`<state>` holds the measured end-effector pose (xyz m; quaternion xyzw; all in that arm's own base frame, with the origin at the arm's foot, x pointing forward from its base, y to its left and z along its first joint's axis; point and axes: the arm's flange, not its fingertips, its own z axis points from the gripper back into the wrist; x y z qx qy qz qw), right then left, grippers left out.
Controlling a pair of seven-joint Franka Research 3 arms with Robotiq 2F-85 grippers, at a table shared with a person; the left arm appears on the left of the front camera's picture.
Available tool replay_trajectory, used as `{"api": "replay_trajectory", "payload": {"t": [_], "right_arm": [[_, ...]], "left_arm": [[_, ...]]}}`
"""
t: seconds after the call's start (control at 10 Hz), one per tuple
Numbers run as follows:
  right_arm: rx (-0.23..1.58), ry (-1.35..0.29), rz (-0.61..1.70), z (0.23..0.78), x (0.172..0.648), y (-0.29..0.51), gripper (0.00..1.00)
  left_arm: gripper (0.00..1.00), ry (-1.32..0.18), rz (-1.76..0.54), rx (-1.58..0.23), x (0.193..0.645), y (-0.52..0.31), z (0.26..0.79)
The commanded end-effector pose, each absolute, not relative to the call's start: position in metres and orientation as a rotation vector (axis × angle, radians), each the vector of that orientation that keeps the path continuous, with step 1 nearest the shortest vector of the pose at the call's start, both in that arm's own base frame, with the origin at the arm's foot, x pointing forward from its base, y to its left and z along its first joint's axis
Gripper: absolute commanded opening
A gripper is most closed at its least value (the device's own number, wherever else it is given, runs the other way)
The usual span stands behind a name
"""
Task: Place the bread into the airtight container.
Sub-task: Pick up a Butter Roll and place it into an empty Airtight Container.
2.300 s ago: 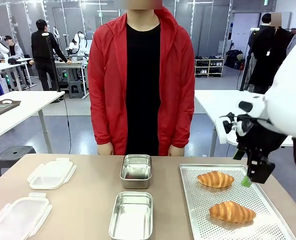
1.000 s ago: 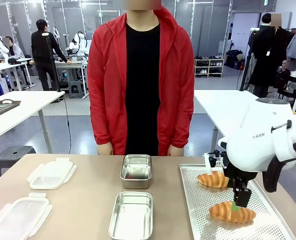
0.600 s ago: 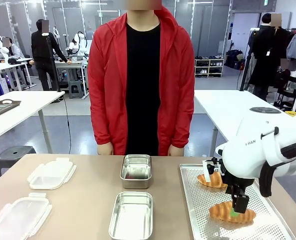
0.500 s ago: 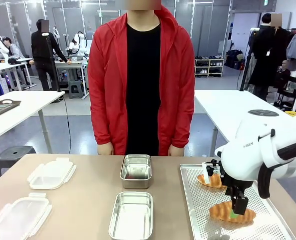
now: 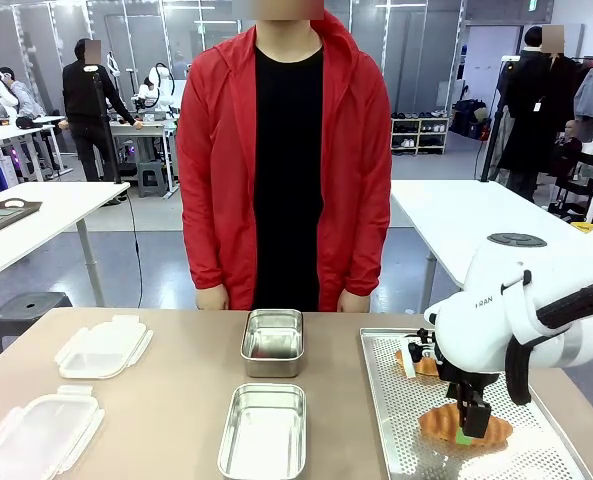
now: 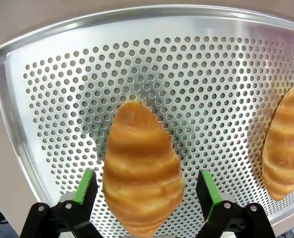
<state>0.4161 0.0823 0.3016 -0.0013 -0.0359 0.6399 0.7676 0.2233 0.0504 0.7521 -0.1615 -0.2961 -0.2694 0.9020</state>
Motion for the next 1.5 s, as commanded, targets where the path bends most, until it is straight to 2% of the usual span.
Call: {"api": "replay_trajectory", "payload": {"t": [0.0,0.1,0.2,0.3,0.4,0.5,0.7,1.1,1.4], "right_arm": [[-0.001,-0.111,1.404,0.284,0.373,0.068,0.96],[0.004,-0.105,1.421,0.283,0.371,0.066,0.80],[-0.001,-0.106,1.419,0.283,0.371,0.066,0.76],[-0.001,-0.108,1.416,0.284,0.371,0.065,0.60],[-0.002,-0.103,1.418,0.285,0.371,0.064,0.56],[-0.001,-0.103,1.419,0.285,0.371,0.064,0.40],[0.006,-0.090,1.393,0.296,0.372,0.063,0.37],[-0.034,-0.095,1.383,0.385,0.388,0.072,0.37],[-0.072,-0.136,1.354,0.460,0.385,0.124,0.37]], "left_arm": [[1.00,-0.613,-0.570,-0.340,0.224,0.049,0.756],[1.00,-0.613,-0.570,-0.340,0.224,0.049,0.756],[1.00,-0.613,-0.570,-0.340,0.224,0.049,0.756],[1.00,-0.613,-0.570,-0.340,0.224,0.049,0.756],[1.00,-0.613,-0.570,-0.340,0.224,0.049,0.756],[1.00,-0.613,-0.570,-0.340,0.224,0.049,0.756],[1.00,-0.613,-0.570,-0.340,0.224,0.049,0.756],[1.00,-0.613,-0.570,-0.340,0.224,0.049,0.756],[1.00,-0.613,-0.570,-0.340,0.224,0.049,0.756]]}}
